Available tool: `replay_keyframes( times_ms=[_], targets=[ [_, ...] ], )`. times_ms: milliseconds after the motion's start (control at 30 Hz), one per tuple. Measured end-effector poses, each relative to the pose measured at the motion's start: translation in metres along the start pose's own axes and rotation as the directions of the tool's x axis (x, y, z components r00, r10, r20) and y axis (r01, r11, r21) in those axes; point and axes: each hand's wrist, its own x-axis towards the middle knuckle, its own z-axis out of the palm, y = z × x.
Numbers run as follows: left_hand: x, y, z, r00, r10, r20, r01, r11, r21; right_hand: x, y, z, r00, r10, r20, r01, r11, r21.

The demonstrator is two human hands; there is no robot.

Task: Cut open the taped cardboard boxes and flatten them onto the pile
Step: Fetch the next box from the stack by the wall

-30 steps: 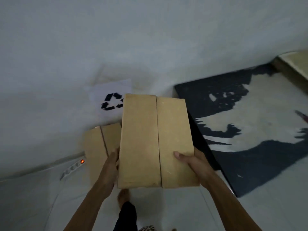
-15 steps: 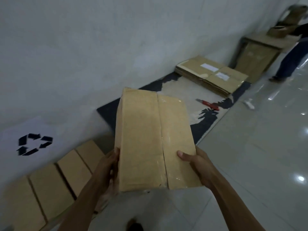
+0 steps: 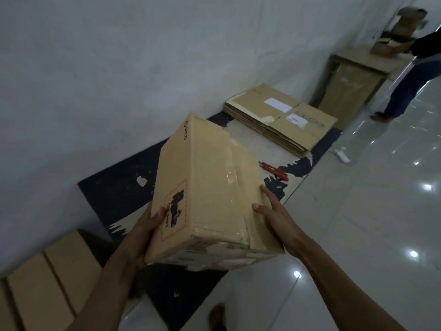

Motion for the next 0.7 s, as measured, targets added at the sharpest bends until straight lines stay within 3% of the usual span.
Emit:
replay_keyframes(
  times_ms=[200, 300, 400, 467, 567, 700],
  targets=[
    [0.068, 0.02, 0.047, 0.985, 0.065, -0.159, -0.043, 0.989, 0.142, 0.066, -0.036, -0.04, 0.985, 0.144, 0.095, -0.149, 0.988, 0.043],
    [0.089, 0.035, 0.063, 0.972, 0.113, -0.207, -0.082, 0.985, 0.15, 0.099, -0.045, -0.045, 0.979, 0.138, 0.147, -0.153, 0.984, 0.09],
    [0.108, 0.051, 0.08, 0.938, 0.223, -0.265, -0.131, 0.938, 0.322, 0.142, -0.045, -0.048, 0.942, 0.165, 0.291, -0.22, 0.961, 0.167],
    [0.124, 0.057, 0.089, 0.899, 0.322, -0.296, -0.139, 0.852, 0.505, 0.171, -0.047, -0.049, 0.898, 0.177, 0.403, -0.284, 0.933, 0.222],
    [0.148, 0.063, 0.101, 0.875, 0.424, -0.232, -0.109, 0.641, 0.76, 0.21, -0.053, -0.05, 0.845, 0.193, 0.499, -0.378, 0.875, 0.302],
    [0.178, 0.062, 0.117, 0.86, 0.439, -0.259, 0.066, 0.408, 0.911, 0.254, -0.057, -0.058, 0.767, 0.244, 0.594, -0.512, 0.79, 0.336]
  ],
)
